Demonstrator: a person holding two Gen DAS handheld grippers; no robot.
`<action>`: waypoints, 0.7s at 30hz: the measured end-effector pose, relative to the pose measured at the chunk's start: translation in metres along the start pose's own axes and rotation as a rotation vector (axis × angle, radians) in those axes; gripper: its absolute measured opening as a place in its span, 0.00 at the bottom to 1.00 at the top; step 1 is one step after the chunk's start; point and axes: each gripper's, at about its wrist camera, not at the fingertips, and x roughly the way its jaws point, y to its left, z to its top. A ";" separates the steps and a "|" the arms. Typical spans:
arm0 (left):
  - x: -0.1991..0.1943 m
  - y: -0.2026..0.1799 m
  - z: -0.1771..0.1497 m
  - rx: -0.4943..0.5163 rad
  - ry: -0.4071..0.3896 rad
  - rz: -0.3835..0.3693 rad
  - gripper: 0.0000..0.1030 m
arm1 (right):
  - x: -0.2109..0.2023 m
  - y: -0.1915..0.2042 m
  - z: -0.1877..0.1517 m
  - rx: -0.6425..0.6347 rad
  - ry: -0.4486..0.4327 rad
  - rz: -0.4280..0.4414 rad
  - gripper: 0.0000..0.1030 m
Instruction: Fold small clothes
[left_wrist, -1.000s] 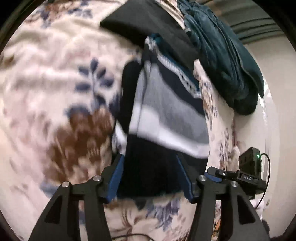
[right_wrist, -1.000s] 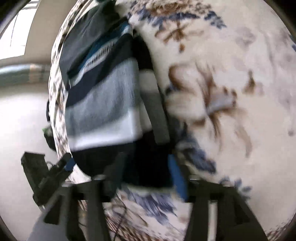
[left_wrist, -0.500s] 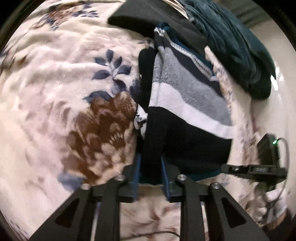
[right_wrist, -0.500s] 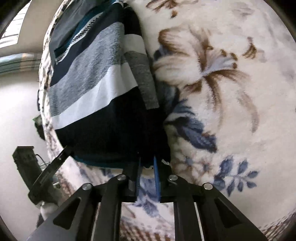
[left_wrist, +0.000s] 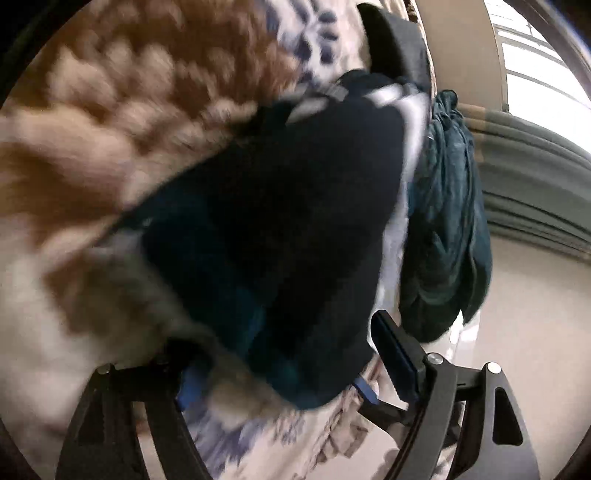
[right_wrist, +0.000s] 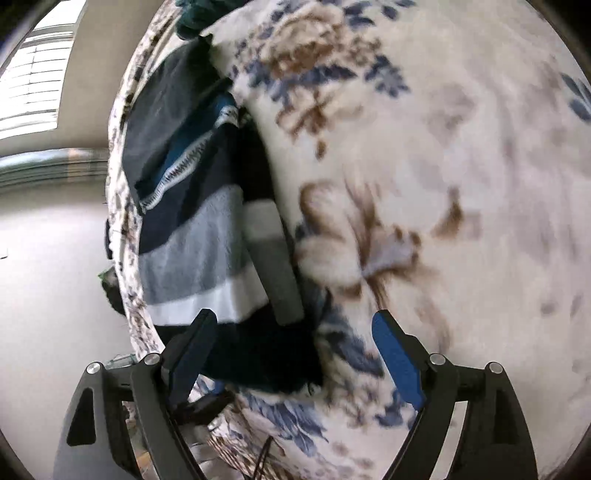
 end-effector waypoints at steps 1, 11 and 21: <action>0.004 -0.001 0.001 -0.010 -0.024 0.003 0.80 | 0.005 0.005 0.005 -0.010 0.001 0.010 0.85; -0.003 -0.031 0.005 -0.015 -0.299 0.003 0.37 | 0.058 0.011 0.051 -0.008 0.038 0.109 0.85; -0.028 -0.032 0.022 0.093 -0.193 0.027 0.34 | 0.118 0.034 0.084 0.092 -0.005 0.317 0.17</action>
